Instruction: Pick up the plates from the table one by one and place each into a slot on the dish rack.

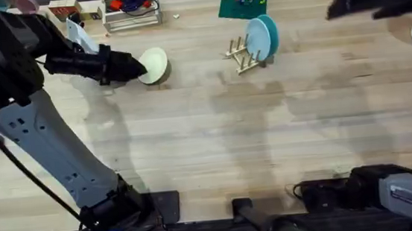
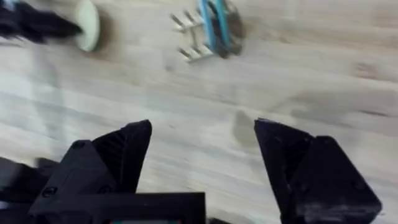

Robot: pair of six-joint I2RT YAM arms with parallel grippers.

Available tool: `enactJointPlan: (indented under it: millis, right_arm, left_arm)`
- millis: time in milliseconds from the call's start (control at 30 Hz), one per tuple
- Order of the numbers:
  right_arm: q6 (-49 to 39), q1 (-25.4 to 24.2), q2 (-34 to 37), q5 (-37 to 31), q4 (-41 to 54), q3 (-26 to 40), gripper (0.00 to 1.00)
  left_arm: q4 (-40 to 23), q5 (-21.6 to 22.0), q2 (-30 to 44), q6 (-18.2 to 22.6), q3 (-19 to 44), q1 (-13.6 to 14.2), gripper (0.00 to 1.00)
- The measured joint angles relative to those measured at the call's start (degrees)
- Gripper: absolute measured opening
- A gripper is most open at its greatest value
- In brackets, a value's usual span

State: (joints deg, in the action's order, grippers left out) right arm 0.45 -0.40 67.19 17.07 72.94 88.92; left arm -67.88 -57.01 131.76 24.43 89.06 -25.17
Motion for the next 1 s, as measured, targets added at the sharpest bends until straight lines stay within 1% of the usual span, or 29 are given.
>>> enactJointPlan:
  millis: [167,267,500,767,1000]
  right_arm:
    - [4.9,0.1,4.6,6.5,-4.4,0.0,0.994]
    - [7.3,1.5,6.8,8.3,-7.1,0.0,0.994]
    - [12.9,9.1,12.2,10.0,-15.3,0.0,0.994]
    - [19.9,16.7,21.5,10.4,-23.2,0.0,0.995]
    - [24.4,23.4,28.7,10.4,-32.5,0.0,0.995]
  left_arm:
    - [0.0,0.0,0.0,0.0,0.0,0.0,0.04]
    - [0.0,0.0,0.0,0.0,0.0,0.0,0.04]
    - [0.0,0.0,0.0,0.0,0.0,0.0,0.04]
    - [0.0,0.0,0.0,0.0,0.0,0.0,0.04]
    - [0.0,0.0,0.0,0.0,0.0,0.0,0.04]
